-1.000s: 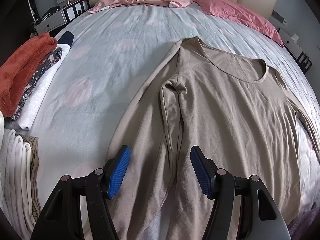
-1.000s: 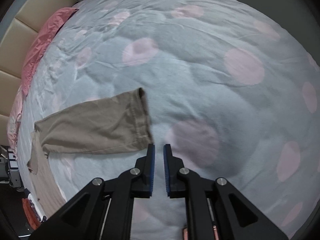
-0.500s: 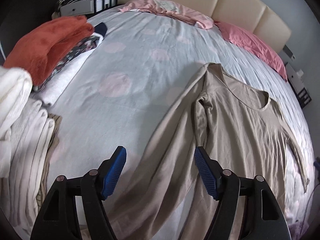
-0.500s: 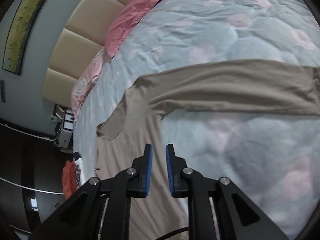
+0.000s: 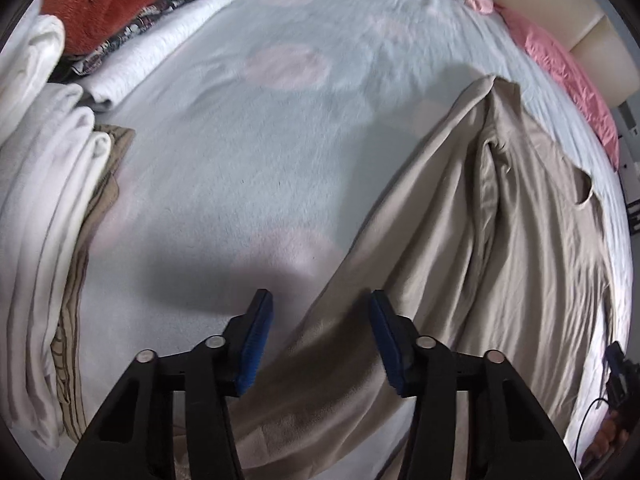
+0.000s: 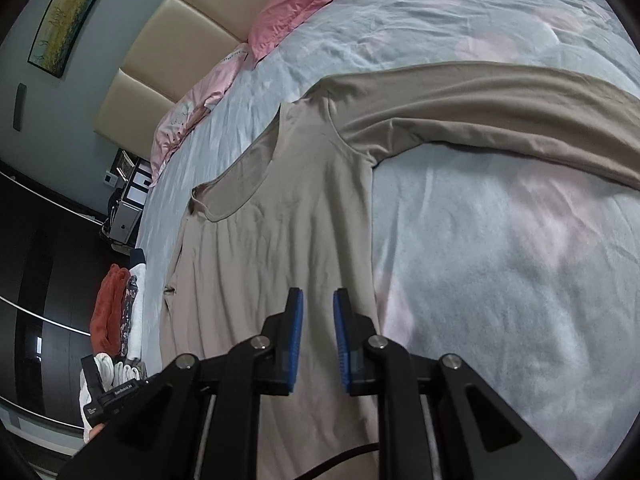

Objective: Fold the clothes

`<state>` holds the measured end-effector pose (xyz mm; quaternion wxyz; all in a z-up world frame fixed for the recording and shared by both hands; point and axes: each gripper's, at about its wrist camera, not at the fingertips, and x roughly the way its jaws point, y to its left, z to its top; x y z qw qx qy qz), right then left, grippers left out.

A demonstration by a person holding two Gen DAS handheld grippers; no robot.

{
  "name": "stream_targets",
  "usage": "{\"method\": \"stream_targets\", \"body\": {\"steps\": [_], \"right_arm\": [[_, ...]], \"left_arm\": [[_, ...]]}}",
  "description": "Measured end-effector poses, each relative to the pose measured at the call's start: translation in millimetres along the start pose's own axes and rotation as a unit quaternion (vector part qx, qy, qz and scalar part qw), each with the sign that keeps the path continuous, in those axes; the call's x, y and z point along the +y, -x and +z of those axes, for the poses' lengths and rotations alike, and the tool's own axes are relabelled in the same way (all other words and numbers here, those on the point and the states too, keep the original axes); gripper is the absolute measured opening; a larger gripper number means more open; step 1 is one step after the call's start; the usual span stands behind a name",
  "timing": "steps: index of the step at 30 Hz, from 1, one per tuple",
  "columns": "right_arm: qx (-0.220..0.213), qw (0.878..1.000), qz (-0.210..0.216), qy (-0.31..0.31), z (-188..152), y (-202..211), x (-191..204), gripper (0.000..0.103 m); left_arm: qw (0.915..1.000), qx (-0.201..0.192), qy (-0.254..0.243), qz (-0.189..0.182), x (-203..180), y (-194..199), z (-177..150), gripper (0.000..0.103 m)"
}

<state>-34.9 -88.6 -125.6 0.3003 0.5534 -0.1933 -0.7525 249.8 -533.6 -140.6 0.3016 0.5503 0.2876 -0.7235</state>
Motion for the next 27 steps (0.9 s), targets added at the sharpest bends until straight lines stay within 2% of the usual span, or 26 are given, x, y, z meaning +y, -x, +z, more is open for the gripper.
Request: {"method": "stream_targets", "body": {"steps": [3, 4, 5, 6, 7, 10, 14, 18, 21, 22, 23, 27], "right_arm": [[0.008, 1.0, 0.015, -0.009, 2.6, -4.5, -2.0, 0.017], [0.009, 1.0, 0.016, -0.006, 3.1, -5.7, -0.9, 0.017], [0.009, 1.0, 0.016, -0.003, 3.6, -6.8, 0.3, 0.017], [0.01, 1.0, 0.017, 0.0, 4.1, -7.9, 1.4, 0.017], [0.011, 1.0, 0.018, 0.003, 4.5, -8.6, 2.4, 0.017], [0.012, 1.0, 0.021, 0.002, 5.5, -10.0, 2.3, 0.017], [0.013, 1.0, 0.02, -0.005, 9.6, -13.1, -2.5, 0.017], [0.014, 1.0, 0.02, -0.02, 15.7, -17.2, -9.6, 0.017], [0.018, 0.999, 0.028, -0.029, 17.8, -21.7, -11.7, 0.017], [0.02, 0.999, 0.03, -0.029, 17.8, -23.0, -11.4, 0.017], [0.022, 0.999, 0.032, -0.027, 17.5, -24.0, -10.5, 0.017], [0.027, 0.999, 0.036, -0.016, 16.8, -28.0, -6.9, 0.017]], "left_arm": [[0.9996, 0.0, -0.018, 0.022, -7.7, -3.8, -2.6, 0.046], [0.9994, -0.003, -0.023, 0.025, -10.3, -3.1, -3.4, 0.035], [0.9993, -0.009, -0.026, 0.024, -12.6, -0.9, -4.1, 0.017], [0.9991, -0.017, -0.031, 0.024, -15.4, 1.7, -4.8, 0.009], [0.9984, -0.028, -0.041, 0.028, -19.3, 4.9, -5.9, 0.004], [0.9949, -0.062, -0.068, 0.042, -31.0, 15.1, -8.0, 0.002], [0.992, -0.095, -0.07, 0.045, -34.1, 29.5, -0.2, 0.001], [0.9947, -0.081, -0.061, 0.016, -33.5, 25.9, 10.5, 0.001], [0.9967, -0.058, -0.055, -0.012, -29.9, 14.5, 19.5, 0.011], [0.9968, -0.056, -0.055, -0.013, -31.0, 10.9, 23.2, 0.023], [0.9965, -0.061, -0.056, -0.012, -33.0, 9.2, 26.3, 0.028], [0.9947, -0.077, -0.068, -0.009, -42.1, -1.1, 35.3, 0.03]]}}
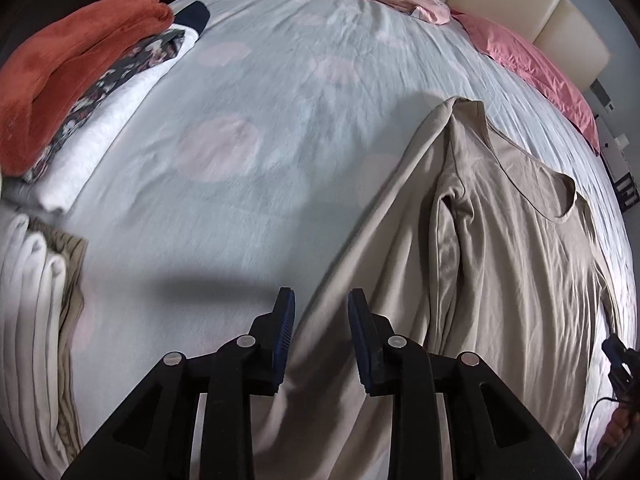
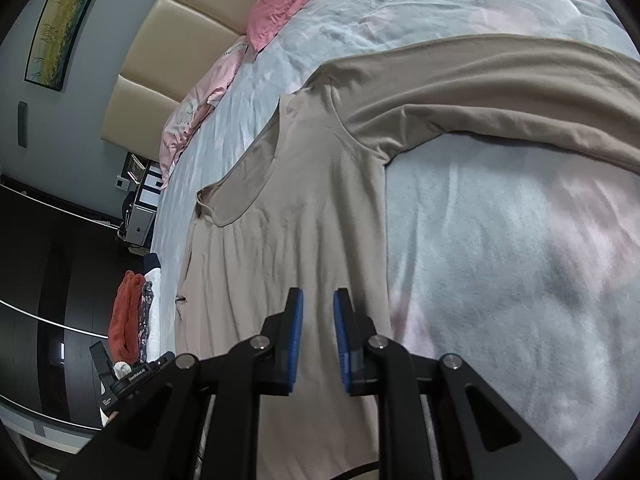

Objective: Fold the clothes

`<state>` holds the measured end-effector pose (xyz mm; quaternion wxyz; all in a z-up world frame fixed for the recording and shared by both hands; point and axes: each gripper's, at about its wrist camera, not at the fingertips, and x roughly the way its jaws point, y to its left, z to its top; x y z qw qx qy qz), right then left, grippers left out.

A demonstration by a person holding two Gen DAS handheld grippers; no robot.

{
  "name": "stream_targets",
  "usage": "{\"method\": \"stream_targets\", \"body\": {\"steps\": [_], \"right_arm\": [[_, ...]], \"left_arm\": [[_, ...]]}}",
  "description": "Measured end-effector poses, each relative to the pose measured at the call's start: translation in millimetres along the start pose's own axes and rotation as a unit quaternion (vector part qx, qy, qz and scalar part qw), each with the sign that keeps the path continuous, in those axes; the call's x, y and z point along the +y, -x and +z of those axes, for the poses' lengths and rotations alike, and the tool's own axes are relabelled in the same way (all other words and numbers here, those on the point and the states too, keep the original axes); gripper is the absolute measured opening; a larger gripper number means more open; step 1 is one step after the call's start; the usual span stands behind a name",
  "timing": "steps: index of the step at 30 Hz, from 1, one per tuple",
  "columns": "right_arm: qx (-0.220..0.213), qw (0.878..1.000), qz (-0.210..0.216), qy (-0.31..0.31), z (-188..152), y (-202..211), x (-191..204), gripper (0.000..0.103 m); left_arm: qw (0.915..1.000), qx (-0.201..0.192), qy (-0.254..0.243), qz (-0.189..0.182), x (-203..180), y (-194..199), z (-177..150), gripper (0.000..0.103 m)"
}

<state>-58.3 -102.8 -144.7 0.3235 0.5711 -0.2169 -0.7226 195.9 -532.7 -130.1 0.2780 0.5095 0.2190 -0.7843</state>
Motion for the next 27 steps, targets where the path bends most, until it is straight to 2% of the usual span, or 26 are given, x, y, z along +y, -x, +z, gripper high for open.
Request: {"method": "stream_targets", "body": {"steps": [4, 6, 7, 9, 14, 19, 22, 27], "right_arm": [[0.009, 1.0, 0.0, 0.004, 1.6, -7.6, 0.4, 0.017], [0.015, 1.0, -0.001, 0.003, 2.3, -12.2, -0.2, 0.017], [0.018, 1.0, 0.0, 0.003, 2.6, -14.5, -0.6, 0.017], [0.024, 1.0, 0.001, 0.002, 3.2, -18.7, -1.1, 0.017], [0.018, 1.0, -0.006, 0.008, 5.7, -17.6, -0.6, 0.017], [0.014, 1.0, -0.01, -0.005, 10.2, -17.0, -9.5, 0.017], [0.016, 1.0, -0.011, -0.007, 11.2, -18.7, -11.9, 0.017], [0.02, 1.0, -0.015, -0.004, 13.9, -25.3, -13.4, 0.017]], "left_arm": [[0.9997, 0.0, -0.022, 0.004, -9.1, -15.9, -1.4, 0.026], [0.9988, -0.013, -0.045, 0.012, -16.2, -15.9, -4.2, 0.014], [0.9984, -0.019, -0.052, 0.009, -19.2, -14.5, -4.8, 0.003], [0.9971, -0.038, -0.062, 0.023, -23.5, -10.1, -4.7, 0.002], [0.9954, -0.07, -0.051, 0.04, -18.3, 5.4, 5.5, 0.002], [0.9933, -0.087, -0.047, 0.061, -5.7, 15.7, 37.4, 0.002], [0.9923, -0.088, -0.04, 0.077, 5.1, 14.8, 60.7, 0.002], [0.9917, -0.059, -0.027, 0.111, 26.4, -8.1, 92.2, 0.002]]}}
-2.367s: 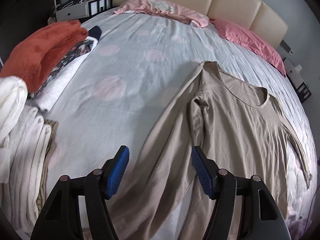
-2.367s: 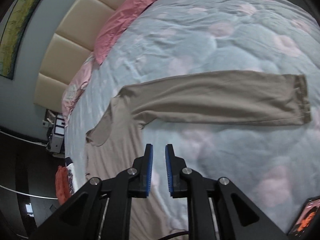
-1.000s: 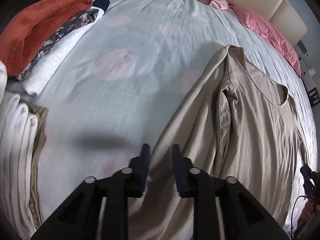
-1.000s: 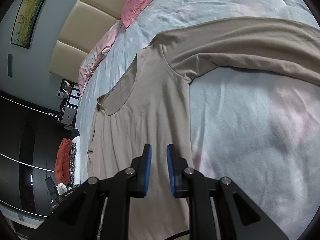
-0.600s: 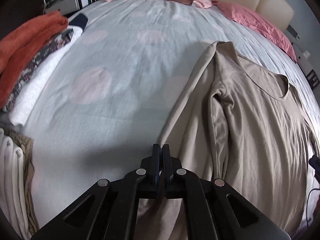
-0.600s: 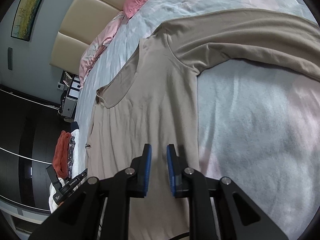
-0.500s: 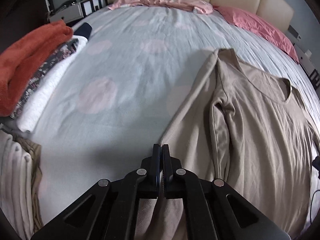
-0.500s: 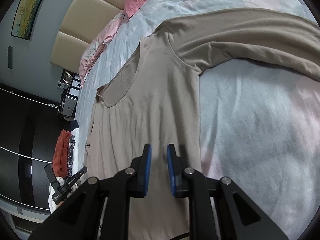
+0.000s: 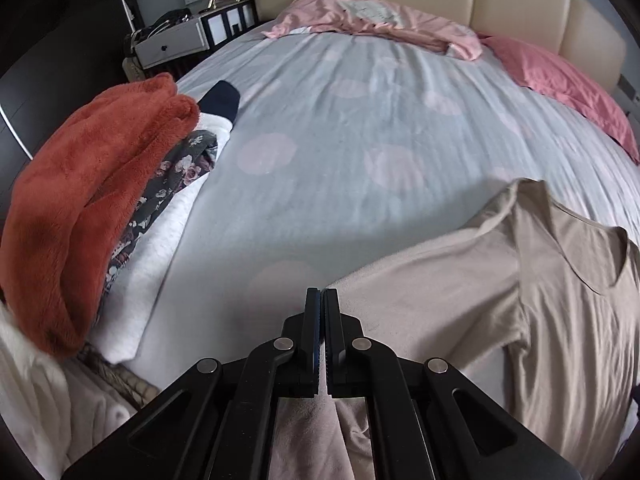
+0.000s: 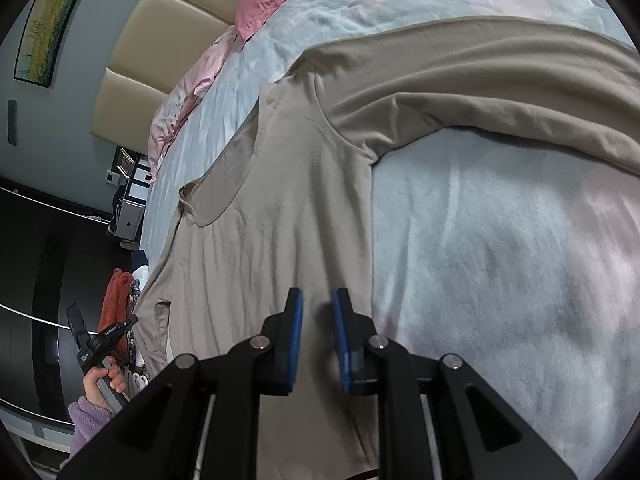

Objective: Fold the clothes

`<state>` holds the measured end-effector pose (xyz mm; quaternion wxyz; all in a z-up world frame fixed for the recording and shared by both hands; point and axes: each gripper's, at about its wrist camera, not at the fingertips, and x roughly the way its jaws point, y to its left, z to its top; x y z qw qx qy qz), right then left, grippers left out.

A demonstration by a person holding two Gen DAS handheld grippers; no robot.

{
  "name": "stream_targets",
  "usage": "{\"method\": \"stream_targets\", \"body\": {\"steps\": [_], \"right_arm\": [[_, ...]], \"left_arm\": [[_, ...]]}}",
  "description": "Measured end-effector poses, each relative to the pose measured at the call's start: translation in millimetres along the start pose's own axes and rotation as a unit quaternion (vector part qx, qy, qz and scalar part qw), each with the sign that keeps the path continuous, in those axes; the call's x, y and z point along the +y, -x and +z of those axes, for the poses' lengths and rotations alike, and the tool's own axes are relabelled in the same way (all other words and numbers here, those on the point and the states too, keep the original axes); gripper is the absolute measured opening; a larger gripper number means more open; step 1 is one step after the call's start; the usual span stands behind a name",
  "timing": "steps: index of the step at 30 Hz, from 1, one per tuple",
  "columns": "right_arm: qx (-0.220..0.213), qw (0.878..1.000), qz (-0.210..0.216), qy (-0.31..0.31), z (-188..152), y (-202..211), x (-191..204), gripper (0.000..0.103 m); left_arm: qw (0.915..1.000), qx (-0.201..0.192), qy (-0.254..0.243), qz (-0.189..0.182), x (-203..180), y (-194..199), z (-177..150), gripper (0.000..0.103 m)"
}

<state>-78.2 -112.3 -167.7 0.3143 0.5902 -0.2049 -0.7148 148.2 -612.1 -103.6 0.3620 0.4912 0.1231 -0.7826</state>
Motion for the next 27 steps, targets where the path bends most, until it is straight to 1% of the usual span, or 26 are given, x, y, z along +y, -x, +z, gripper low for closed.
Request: {"method": "stream_targets", "body": {"steps": [3, 5, 9, 10, 11, 13, 19, 23, 27], "right_arm": [[0.004, 1.0, -0.004, 0.0, 2.3, -5.6, -1.4, 0.017], [0.006, 1.0, -0.003, 0.001, 4.2, -8.5, -1.9, 0.017], [0.006, 1.0, 0.0, 0.0, 7.3, -11.3, -3.6, 0.017], [0.007, 1.0, 0.0, -0.001, 7.9, -12.1, -4.2, 0.017], [0.007, 1.0, 0.002, -0.003, 8.4, -12.6, -4.7, 0.017], [0.008, 1.0, 0.004, -0.005, 9.4, -13.0, -5.5, 0.017], [0.008, 1.0, 0.01, -0.014, 8.7, -9.5, -6.2, 0.017], [0.007, 1.0, 0.021, -0.021, 6.5, -3.3, -6.3, 0.017], [0.004, 0.999, 0.031, -0.02, 3.9, 4.3, -3.4, 0.017]], "left_arm": [[0.9994, 0.029, 0.005, 0.02, 8.4, -25.3, 4.5, 0.002], [0.9986, 0.045, 0.007, 0.027, 11.9, -40.3, 5.2, 0.003], [0.9972, 0.066, 0.004, 0.034, 15.6, -57.8, 2.8, 0.012], [0.9974, 0.063, 0.004, 0.034, 17.3, -55.3, 2.6, 0.02], [0.9977, 0.06, 0.007, 0.031, 20.0, -50.7, 2.2, 0.029], [0.9982, 0.054, 0.012, 0.025, 25.5, -41.4, 1.4, 0.039], [0.9972, 0.074, 0.007, -0.012, 37.5, 2.7, -23.1, 0.04], [0.9924, 0.12, -0.026, -0.009, 37.0, 25.1, -52.8, 0.04], [0.9826, 0.18, -0.047, -0.001, 45.0, 31.8, -85.3, 0.04]]}}
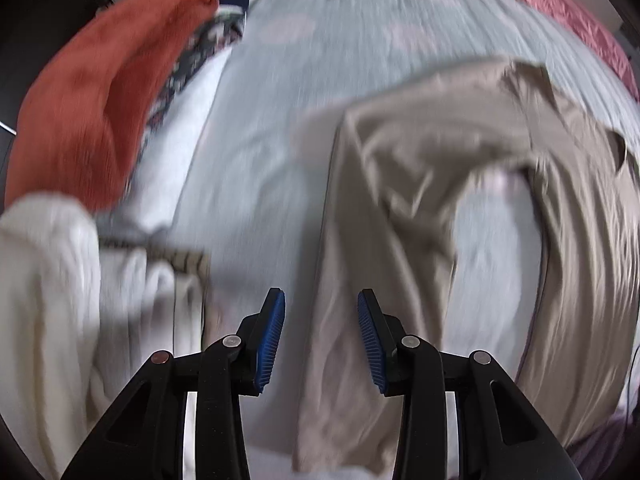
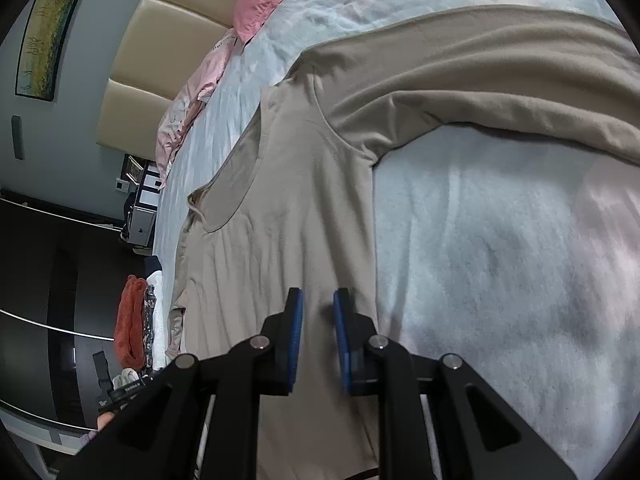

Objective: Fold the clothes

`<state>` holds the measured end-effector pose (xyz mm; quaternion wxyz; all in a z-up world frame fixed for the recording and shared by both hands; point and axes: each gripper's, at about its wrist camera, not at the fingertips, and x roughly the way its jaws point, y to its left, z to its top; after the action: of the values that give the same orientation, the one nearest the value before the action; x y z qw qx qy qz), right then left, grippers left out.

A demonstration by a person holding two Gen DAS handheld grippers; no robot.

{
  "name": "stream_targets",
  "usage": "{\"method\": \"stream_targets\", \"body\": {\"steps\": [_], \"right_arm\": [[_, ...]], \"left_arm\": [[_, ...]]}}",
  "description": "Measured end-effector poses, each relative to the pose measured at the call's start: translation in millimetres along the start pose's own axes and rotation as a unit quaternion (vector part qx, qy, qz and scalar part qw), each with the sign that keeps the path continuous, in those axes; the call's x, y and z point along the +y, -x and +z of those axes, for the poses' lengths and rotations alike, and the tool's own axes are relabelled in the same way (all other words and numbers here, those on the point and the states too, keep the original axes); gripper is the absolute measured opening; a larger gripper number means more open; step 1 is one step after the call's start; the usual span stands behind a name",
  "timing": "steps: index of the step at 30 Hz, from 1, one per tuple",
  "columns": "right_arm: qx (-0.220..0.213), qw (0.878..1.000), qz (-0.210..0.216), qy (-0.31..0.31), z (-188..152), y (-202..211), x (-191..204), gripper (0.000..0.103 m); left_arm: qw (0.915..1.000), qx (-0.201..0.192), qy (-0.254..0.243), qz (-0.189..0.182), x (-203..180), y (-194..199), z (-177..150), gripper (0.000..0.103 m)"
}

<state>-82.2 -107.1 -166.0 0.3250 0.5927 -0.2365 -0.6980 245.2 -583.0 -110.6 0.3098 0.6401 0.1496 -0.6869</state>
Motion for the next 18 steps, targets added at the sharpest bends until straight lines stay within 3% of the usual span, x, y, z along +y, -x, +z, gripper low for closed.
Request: {"method": "stream_targets", "body": {"steps": [3, 5, 9, 10, 11, 13, 18], "right_arm": [[-0.001, 1.0, 0.008, 0.001, -2.1, 4.5, 2.7, 0.017], [-0.003, 1.0, 0.012, 0.001, -3.5, 7.7, 3.8, 0.017], [-0.007, 1.0, 0.016, 0.0, -6.0, 13.5, 4.2, 0.017], [-0.008, 1.0, 0.016, 0.0, -6.3, 14.5, 3.8, 0.017], [-0.009, 1.0, 0.015, -0.001, -6.7, 15.6, 3.4, 0.017], [-0.01, 1.0, 0.014, -0.004, -6.8, 16.5, 2.0, 0.017], [-0.012, 1.0, 0.014, -0.01, -6.2, 18.6, -1.6, 0.017]], "left_arm": [[0.9987, 0.05, 0.009, -0.004, 5.5, -10.4, -22.7, 0.042], [0.9967, 0.078, 0.018, -0.007, 8.0, -18.5, -35.6, 0.053], [0.9934, 0.105, 0.044, -0.015, 13.4, -30.4, -53.7, 0.052], [0.9933, 0.101, 0.052, -0.021, 14.8, -28.6, -54.1, 0.043], [0.9935, 0.095, 0.057, -0.027, 15.2, -25.4, -53.6, 0.025], [0.9944, 0.089, 0.051, -0.026, 10.6, -20.5, -52.9, 0.008], [0.9976, 0.053, 0.045, -0.006, 4.9, 4.1, -46.4, 0.003]]}}
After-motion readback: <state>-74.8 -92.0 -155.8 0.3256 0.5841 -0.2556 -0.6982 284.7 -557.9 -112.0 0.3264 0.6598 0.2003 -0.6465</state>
